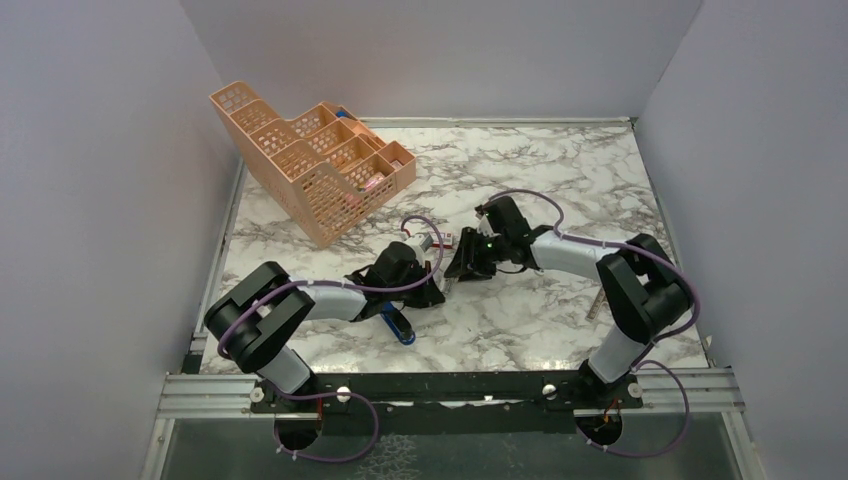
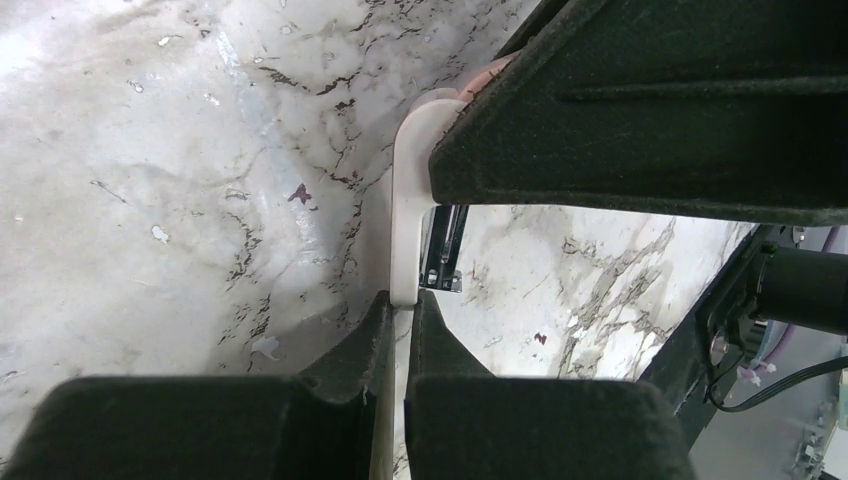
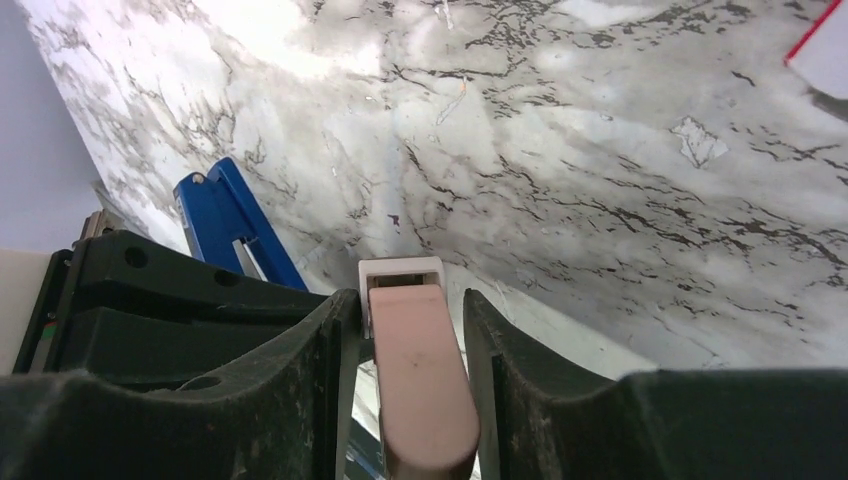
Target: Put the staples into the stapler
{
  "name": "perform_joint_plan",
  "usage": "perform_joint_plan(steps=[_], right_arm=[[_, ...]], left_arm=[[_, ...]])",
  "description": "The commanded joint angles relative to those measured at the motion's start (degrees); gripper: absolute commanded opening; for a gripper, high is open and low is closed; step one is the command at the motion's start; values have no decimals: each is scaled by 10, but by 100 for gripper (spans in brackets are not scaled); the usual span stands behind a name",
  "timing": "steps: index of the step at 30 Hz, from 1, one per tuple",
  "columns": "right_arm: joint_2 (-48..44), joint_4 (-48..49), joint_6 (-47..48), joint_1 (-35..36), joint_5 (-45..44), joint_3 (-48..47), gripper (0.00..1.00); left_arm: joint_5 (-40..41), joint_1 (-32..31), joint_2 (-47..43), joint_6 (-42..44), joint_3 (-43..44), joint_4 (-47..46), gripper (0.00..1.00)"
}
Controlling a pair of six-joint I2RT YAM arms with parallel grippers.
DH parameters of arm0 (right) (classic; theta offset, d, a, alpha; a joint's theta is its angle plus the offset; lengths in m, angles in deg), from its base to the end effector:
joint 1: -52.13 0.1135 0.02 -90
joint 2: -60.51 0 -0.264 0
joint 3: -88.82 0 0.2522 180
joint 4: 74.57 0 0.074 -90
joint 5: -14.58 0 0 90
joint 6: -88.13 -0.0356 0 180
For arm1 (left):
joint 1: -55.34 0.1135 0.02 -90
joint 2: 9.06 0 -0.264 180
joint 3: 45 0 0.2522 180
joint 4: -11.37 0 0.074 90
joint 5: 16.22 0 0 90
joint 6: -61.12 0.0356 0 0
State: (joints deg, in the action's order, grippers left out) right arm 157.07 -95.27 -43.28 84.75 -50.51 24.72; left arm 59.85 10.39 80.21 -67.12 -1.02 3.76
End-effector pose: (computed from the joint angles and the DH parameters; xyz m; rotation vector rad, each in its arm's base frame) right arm 0.2671 0.1887 0.1553 0.0089 2.7095 1.0184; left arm 0.1921 -0.2039 0.1319 0.2865 2.4068 -1.0100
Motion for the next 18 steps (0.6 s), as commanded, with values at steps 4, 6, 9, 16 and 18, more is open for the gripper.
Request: perform_joint_plan(steps=[4,6,9,16,18], right_arm=[[20,3,0,4,-35,-30,34],[25,-11,5,3,-45,-42,32],[29,-43,18,5,-71,-63,31],[39,-147,61,15,-161,-129,31],[42,-166,75,15,-180,-144,32]], left_arm=[[-12,0,8,-1,7,1,3],[-9,1,2,-4,7,5,10],[18,3,-14,-12,12,38,27],[123,3,-134,2,50,171,62],[156,3,-172,11,64,203,69]])
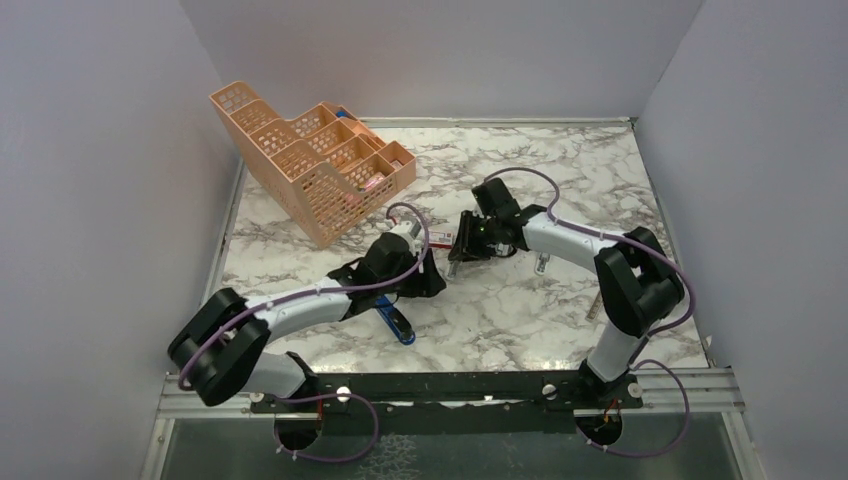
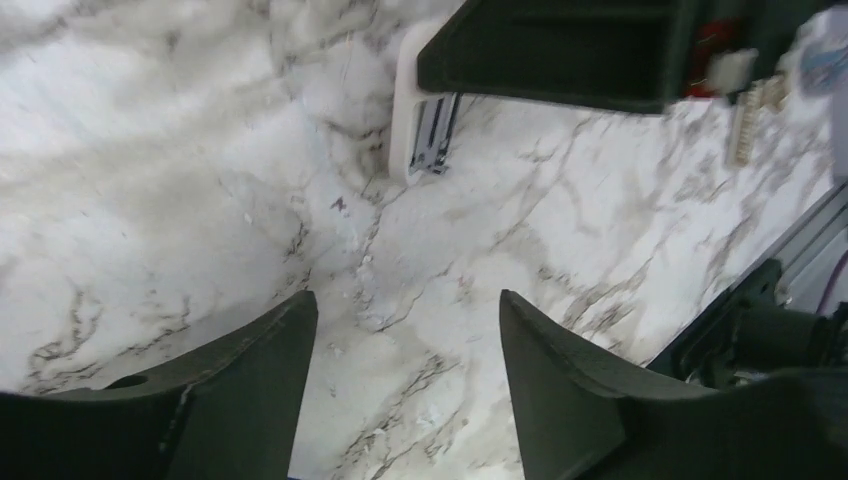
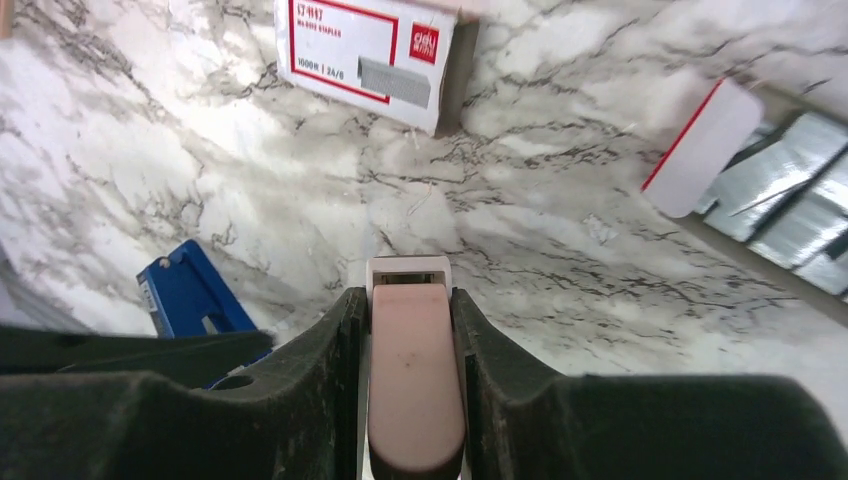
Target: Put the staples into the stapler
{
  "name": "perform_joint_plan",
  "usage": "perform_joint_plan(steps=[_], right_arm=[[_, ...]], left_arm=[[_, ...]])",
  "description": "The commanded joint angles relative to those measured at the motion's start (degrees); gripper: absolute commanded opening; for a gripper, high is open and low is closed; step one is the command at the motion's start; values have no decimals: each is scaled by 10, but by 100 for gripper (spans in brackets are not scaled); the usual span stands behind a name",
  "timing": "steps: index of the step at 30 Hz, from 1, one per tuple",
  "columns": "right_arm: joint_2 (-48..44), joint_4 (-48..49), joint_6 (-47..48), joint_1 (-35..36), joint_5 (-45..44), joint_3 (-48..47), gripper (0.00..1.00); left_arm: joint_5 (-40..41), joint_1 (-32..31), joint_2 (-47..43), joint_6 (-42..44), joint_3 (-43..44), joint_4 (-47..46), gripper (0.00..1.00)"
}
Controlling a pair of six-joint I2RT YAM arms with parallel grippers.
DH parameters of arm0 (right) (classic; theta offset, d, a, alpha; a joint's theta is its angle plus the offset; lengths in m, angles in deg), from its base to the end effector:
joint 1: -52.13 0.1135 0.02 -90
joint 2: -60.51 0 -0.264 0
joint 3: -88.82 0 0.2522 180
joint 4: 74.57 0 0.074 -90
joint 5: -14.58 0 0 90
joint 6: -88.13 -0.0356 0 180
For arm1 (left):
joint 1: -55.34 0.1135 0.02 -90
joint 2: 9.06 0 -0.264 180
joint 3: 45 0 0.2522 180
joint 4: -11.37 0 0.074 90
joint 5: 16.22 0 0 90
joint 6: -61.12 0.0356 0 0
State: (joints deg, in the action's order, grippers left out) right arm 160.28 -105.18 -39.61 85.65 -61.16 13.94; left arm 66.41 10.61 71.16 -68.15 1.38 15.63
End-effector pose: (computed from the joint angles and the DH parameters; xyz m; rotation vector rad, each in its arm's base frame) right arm 0.2911 0.2034 0.1781 -0.0054 2.6944 0.7607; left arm 0.1891 -0.1937 0.1658 0.1894 2.3925 -0.8960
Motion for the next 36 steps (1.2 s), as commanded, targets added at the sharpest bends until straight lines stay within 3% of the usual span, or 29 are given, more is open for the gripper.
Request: perform_joint_plan(steps=[1,12,26,36], right_arm=[[14,-77,45,6,-79,-45,32],[73,-157,89,23,-102,-120,36],[121,-190,130,34,-105,-173,41],[84,-179,130,36,-86,-157,53]], left_arm=[[107,1,-100,26,49,101,71],[216,3,-151,49,109,207,76],[232,9,-161,54,104,223,77],[231,15,-161,60,117,236,77]])
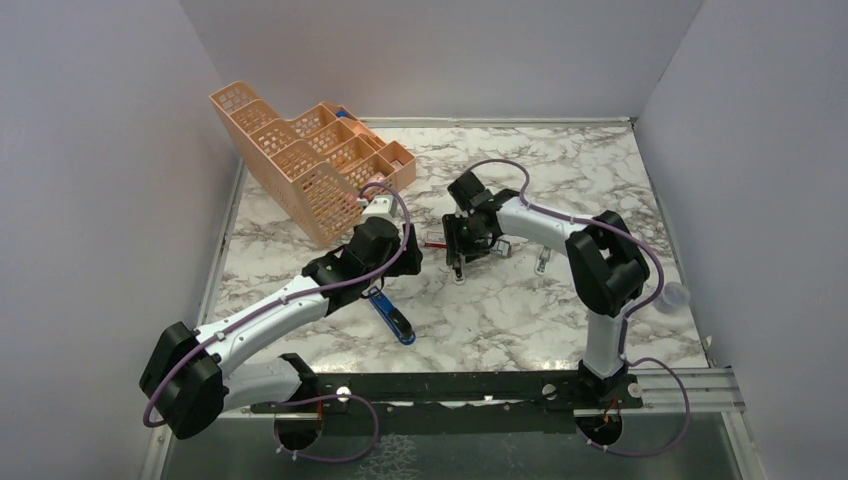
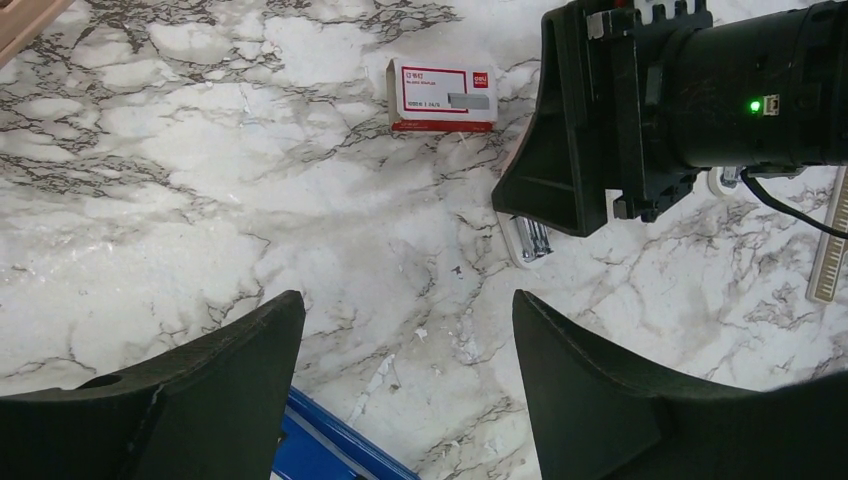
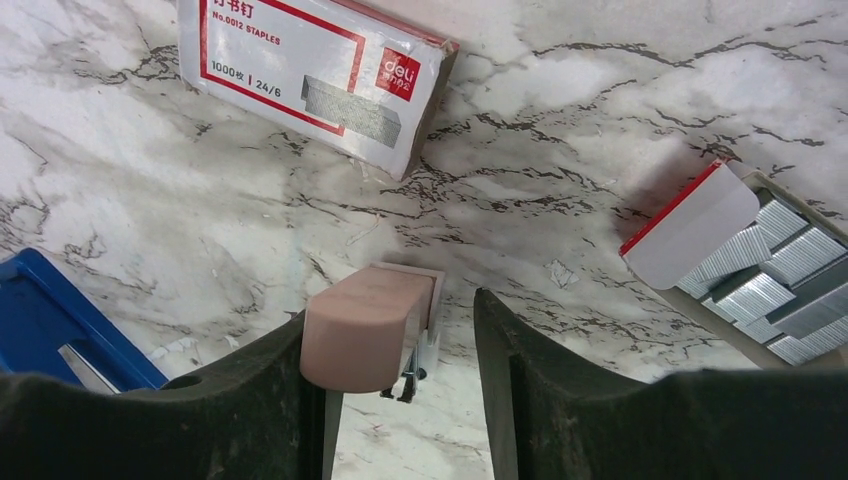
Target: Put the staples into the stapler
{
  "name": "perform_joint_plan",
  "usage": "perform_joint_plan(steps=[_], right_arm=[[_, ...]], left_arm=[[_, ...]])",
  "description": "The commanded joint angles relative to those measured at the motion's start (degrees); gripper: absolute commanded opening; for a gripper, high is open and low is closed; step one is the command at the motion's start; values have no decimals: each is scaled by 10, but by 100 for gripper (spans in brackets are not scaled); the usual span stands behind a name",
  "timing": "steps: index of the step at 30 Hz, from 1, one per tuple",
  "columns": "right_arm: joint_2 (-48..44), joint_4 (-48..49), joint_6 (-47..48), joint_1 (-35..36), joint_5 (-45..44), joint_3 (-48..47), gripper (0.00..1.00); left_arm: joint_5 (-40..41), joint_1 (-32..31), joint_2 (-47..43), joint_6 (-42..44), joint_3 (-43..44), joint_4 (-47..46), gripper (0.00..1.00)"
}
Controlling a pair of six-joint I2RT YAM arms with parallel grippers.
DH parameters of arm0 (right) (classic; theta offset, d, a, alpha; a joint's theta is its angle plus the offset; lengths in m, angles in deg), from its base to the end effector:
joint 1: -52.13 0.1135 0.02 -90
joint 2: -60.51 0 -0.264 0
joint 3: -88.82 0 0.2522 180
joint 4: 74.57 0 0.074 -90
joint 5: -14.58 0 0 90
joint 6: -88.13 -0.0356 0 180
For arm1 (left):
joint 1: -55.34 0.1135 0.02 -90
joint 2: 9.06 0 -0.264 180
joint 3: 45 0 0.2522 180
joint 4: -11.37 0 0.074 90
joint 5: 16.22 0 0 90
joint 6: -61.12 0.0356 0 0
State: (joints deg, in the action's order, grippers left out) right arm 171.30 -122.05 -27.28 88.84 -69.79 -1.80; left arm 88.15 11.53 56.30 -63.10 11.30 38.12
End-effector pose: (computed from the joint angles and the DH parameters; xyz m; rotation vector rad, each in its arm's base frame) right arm 0.3122 0.2372 0.1721 -0.3059 2.8129 0.4076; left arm 0.1843 -0.1646 0.2503 0.0427 2.2168 -0.4959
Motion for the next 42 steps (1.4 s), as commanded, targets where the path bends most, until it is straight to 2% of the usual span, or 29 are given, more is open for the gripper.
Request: perform_joint_plan(steps=[1,6,9,13,19,26,33,37,40,42], right_arm=[[-35,-10,6,4,0,2,54],[-95,2,4,5,3,30,58],[-136,21,6,15,16,63,62],[-177,45,8,64,18,99,67],[-197,63,-12,170,-3,111,72],[-170,87,-29,261,-7,97,75],[-109,94,-42,311,-15,70,75],[-85,89,-62,323,-38,56,70],[-78,85,-88,324,-72,55,53],[-76,80,-101,323,-93,53,46]], left_arm=[[14,6,-13,10,19,13,77],[18,10,-19,7,33,32,80],[35,13,-24,-5,40,56,85],[64,19,-36,-19,49,94,94],[131,28,-70,-65,31,160,94],[204,39,-136,-136,2,234,85],[216,44,-177,-172,-3,255,70],[237,44,-186,-188,-6,266,65],[244,44,-187,-191,-7,269,63],[243,45,-182,-192,-9,269,63]])
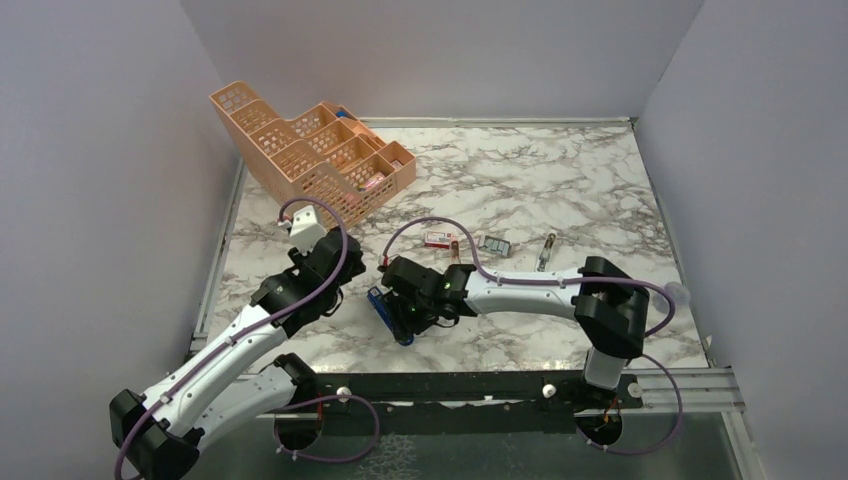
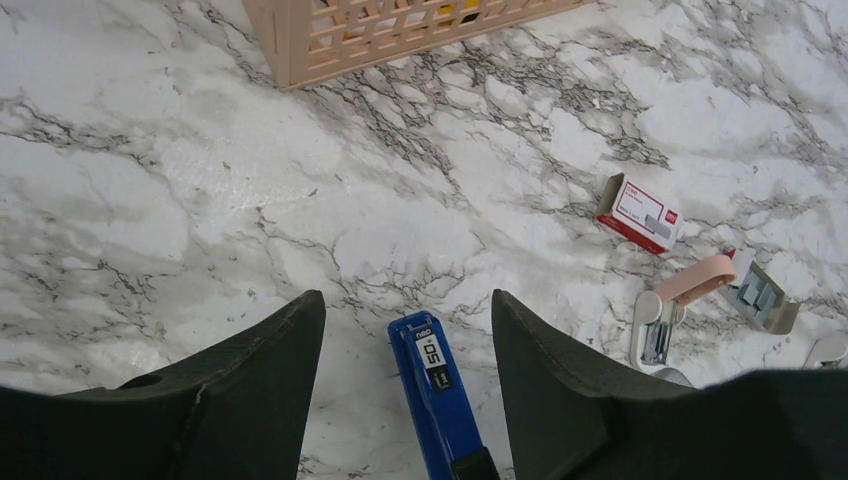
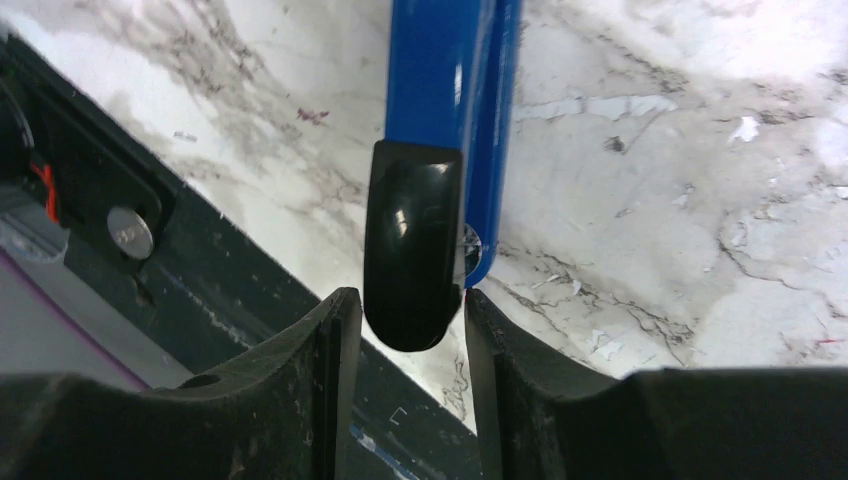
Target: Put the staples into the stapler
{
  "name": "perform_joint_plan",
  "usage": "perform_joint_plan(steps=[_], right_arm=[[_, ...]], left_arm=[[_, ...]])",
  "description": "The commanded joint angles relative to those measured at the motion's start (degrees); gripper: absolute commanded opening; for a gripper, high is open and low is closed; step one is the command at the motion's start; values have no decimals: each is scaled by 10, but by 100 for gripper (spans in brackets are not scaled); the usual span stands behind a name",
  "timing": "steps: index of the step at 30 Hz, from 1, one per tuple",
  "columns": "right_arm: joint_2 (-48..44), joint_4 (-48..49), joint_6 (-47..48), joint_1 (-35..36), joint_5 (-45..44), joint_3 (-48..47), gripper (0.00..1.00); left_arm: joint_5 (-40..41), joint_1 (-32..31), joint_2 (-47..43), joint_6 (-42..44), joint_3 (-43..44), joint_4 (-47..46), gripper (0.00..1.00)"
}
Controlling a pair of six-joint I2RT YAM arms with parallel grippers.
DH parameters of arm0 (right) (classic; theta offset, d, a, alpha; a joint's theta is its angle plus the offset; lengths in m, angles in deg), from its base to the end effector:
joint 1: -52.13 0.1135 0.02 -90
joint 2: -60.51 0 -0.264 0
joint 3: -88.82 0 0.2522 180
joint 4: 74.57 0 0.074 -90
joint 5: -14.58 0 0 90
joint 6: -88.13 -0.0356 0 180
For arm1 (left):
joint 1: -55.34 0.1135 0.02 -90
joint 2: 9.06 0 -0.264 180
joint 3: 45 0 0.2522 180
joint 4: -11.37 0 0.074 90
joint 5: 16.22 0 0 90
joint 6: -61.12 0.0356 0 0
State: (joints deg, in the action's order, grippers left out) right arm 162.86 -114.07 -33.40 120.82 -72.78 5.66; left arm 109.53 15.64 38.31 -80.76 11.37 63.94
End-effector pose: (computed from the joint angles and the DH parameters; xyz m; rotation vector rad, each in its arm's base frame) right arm 0.1335 0.3468 0.1949 -0.8951 2.6071 0.6334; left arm 0.1401 -0.0893 0.2763 -0.5237 2.1057 -0.1774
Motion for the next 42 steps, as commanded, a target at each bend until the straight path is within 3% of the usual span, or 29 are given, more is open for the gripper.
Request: perform_joint_plan(steps=[1,6,12,20,28,36,42], right_arm=[[9,-5,-46,4,-70,-23,43],[-1,-35,-96,2,-130,-23,34],[-31,-30,-144,-28,-146,6,32],[-52,-4,-179,-73,-100,49,32],[-72,41,-187,-101,-38,83,32],[-73,55,-191,-108,-12,88,32],[-73,65,-188,-112,9,90,30]], left_arm=[[26,4,0,-15,-10,11,63],[-26,3,7,-31,-25,5,64],[-115,4,-7,-42,-80,-36,64],[-310,3,41,9,-150,-170,49],[-474,3,103,36,-204,-361,48],[-497,4,161,35,-231,-432,34],[-507,4,194,34,-247,-476,32]])
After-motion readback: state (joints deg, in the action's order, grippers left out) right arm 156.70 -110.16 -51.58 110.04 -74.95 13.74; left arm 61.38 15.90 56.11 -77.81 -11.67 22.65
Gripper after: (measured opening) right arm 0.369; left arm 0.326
